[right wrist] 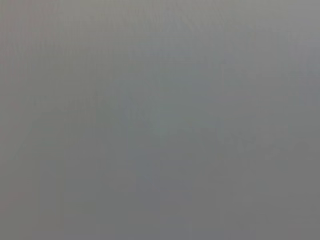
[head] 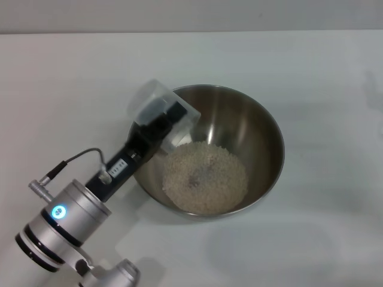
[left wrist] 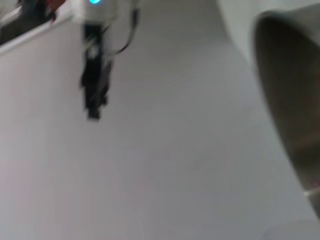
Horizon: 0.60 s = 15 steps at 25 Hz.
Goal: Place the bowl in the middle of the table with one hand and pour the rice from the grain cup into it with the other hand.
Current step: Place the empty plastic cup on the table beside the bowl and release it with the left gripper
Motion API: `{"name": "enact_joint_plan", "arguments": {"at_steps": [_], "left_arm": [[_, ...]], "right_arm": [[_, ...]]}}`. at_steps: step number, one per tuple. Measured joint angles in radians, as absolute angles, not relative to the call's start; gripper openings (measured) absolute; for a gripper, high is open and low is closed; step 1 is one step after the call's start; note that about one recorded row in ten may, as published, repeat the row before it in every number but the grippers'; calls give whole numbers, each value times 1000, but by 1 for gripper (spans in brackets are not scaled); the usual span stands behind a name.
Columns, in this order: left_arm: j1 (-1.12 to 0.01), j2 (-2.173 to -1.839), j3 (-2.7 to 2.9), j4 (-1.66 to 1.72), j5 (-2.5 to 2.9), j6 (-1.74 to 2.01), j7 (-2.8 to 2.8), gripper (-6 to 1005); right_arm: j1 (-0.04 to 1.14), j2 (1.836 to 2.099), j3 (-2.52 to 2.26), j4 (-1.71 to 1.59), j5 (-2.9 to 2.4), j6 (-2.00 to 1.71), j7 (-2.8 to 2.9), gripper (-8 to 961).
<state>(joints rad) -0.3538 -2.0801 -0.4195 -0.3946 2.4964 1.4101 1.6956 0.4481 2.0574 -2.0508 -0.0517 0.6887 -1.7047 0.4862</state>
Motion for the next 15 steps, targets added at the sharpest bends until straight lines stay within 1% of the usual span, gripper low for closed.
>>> {"name": "enact_joint_plan", "arguments": {"at_steps": [2,8,12,15], "left_arm": [[-346,-2080,-438,-405,2495,1420,1618,30],[-305,-2080,-555,-454,2446,1442,1111,29],[-302,-2080,-576,-452,2331,1434,797,29],[-302,-2080,-576,-452,2331,1434,797,30]], "right_arm": [[449,2057,-2051,-52,689,-1702,486,544],[458,2055,-2051,-54,689,-1701,486,545],[463,2055,-2053,-54,689,-1699,486,544],[466,2054,-2054,-54,689,-1699,486,545]]}}
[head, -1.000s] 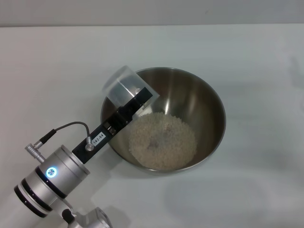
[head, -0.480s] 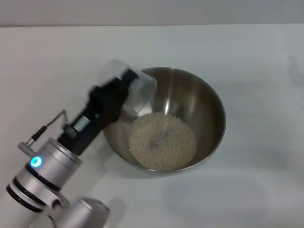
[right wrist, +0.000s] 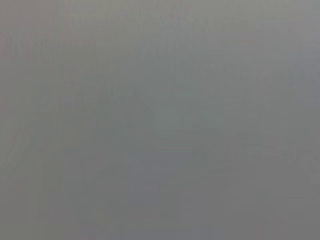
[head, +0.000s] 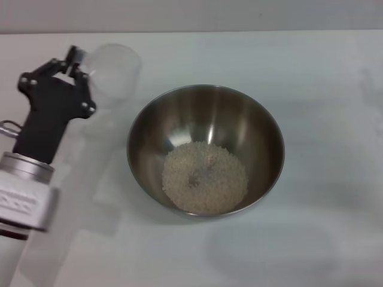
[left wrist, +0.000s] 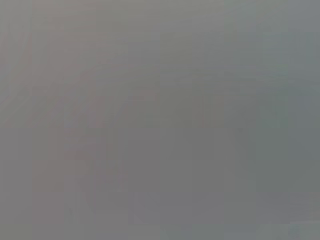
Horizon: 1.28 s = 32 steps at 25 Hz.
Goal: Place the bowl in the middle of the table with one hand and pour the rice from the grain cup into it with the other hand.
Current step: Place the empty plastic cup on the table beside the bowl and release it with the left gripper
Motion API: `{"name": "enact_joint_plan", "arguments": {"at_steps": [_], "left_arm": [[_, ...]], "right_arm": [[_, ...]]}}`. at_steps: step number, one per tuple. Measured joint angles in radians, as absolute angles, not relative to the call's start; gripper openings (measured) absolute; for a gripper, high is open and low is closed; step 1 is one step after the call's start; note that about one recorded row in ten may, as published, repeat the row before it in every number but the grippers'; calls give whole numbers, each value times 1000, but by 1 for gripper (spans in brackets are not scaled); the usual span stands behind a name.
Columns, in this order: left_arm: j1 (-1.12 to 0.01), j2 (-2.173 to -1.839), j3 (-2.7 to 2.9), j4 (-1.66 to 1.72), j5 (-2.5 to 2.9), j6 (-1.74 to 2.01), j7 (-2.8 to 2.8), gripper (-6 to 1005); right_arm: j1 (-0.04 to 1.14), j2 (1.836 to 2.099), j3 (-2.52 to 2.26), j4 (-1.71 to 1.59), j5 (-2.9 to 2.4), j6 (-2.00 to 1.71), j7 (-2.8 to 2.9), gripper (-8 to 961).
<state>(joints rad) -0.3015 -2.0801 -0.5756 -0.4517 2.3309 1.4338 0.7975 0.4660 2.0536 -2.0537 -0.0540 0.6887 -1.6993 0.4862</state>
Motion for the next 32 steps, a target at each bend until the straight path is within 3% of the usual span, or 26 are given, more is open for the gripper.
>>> {"name": "enact_joint_plan", "arguments": {"at_steps": [3,13,32], "left_arm": [[-307,-2079,-577,-442,2148,1325,478,30],[-321,-2079,-588,-399,2076,1123,209,33],[-316,-2080,-589,-388,2071,1036,106,53]], "right_arm": [[469,2054,-2055,-53,689,-1699,486,545],[473,2052,-2058,-51,689,-1699,486,544],[474,2052,-2059,-51,689,-1701,486,545]]}}
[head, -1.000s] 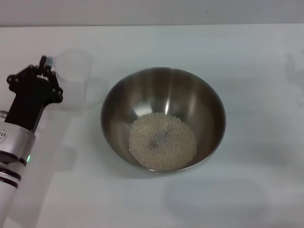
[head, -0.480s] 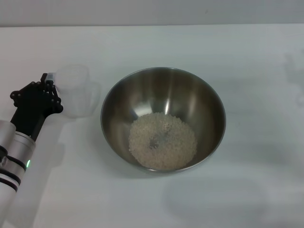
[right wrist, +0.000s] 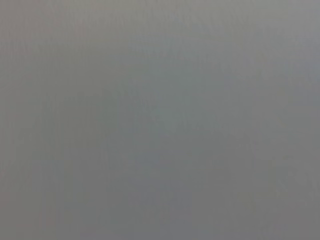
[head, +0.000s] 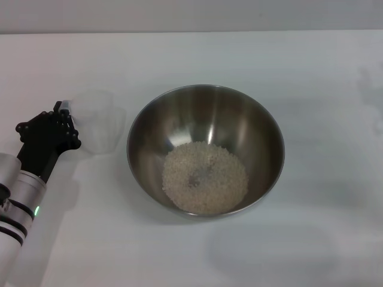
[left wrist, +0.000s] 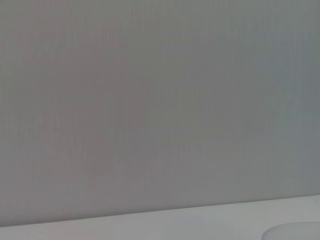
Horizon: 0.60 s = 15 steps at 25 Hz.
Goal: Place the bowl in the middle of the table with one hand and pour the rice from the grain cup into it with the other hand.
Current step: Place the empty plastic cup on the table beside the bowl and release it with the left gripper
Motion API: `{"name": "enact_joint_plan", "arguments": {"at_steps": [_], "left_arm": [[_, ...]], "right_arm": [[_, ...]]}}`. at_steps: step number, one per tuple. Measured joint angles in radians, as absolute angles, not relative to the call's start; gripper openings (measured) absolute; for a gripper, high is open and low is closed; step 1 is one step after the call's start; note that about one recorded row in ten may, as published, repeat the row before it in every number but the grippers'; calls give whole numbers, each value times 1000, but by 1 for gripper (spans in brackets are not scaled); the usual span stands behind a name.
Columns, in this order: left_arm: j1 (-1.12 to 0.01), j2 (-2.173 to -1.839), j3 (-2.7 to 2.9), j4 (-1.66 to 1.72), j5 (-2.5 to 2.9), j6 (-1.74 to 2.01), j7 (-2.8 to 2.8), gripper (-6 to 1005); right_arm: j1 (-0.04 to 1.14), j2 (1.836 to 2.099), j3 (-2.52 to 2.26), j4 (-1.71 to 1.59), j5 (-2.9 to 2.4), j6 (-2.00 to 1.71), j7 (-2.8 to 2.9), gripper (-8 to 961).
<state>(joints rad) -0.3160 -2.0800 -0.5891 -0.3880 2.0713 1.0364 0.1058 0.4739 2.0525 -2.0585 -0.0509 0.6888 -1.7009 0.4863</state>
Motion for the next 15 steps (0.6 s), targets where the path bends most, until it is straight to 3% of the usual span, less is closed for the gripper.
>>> {"name": "enact_joint_plan", "arguments": {"at_steps": [9,15], "left_arm": [[-303,-2078,-578,-389,2074,1031,82,62],[-282,-2073,-572,-385,2081,1056,20,249]], "right_arm": [[474,2052,-2058,-51,689,-1703,486,544],[477,2051,-2060,-50,689,-1700,486,544]]}}
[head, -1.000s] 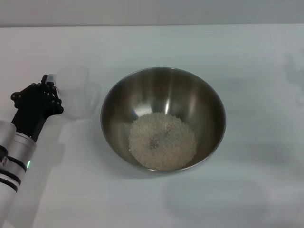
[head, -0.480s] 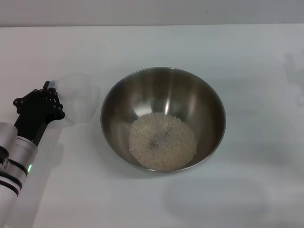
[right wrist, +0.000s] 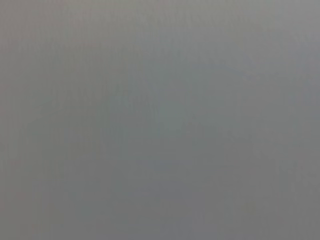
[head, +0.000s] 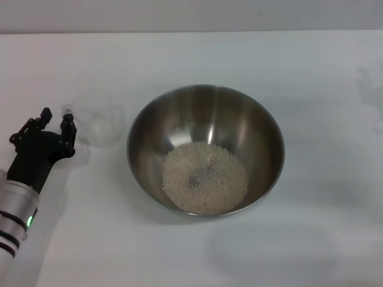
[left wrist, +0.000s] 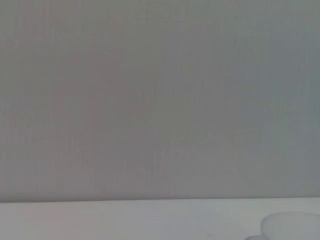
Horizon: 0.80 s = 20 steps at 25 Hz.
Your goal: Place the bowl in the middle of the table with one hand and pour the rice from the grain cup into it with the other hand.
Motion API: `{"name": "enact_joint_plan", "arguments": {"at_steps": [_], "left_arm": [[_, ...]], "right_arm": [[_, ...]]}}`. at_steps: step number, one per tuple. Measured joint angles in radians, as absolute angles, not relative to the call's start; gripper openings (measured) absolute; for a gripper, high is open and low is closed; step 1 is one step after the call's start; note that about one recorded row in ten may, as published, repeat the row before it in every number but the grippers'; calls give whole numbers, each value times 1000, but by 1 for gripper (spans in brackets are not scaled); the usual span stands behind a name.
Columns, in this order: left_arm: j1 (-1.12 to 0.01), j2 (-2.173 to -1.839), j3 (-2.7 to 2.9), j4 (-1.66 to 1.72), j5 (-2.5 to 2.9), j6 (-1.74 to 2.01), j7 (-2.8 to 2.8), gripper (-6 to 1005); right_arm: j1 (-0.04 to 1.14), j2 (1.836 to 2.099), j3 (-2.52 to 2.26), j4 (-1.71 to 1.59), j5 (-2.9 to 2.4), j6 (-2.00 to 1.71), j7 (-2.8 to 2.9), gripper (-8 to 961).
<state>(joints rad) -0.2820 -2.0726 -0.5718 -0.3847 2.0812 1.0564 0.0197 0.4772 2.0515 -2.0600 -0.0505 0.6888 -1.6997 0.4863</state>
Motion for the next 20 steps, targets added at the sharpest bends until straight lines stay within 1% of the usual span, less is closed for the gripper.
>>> {"name": "enact_joint_plan", "arguments": {"at_steps": [8,15,16,17,18,19,20], "left_arm": [[-255,-2072,-520,-374,2082,1103,3,389],[-212,-2075,-501,-374,2082,1226,3,403],[-205,-2075,-501,-374,2082,1252,3,404],[-191,-2075,-496,-375,2082,1312,3,406],[-191,-2075,-496,-375,2082,1312,3,408],[-182,-2075,-482,-375,2082,1361,4,410],[-182,-2075,-482,-375,2082,1361,4,412]], "right_arm": [[489,2046,-2060,-49,689,-1681,486,544],[491,2047,-2060,-49,689,-1666,482,545],[491,2049,-2061,-50,689,-1658,471,545],[489,2056,-2063,-55,686,-1638,425,545],[489,2056,-2063,-55,686,-1638,425,545],[488,2062,-2064,-57,679,-1630,393,545],[488,2072,-2064,-68,645,-1608,319,545]]}}
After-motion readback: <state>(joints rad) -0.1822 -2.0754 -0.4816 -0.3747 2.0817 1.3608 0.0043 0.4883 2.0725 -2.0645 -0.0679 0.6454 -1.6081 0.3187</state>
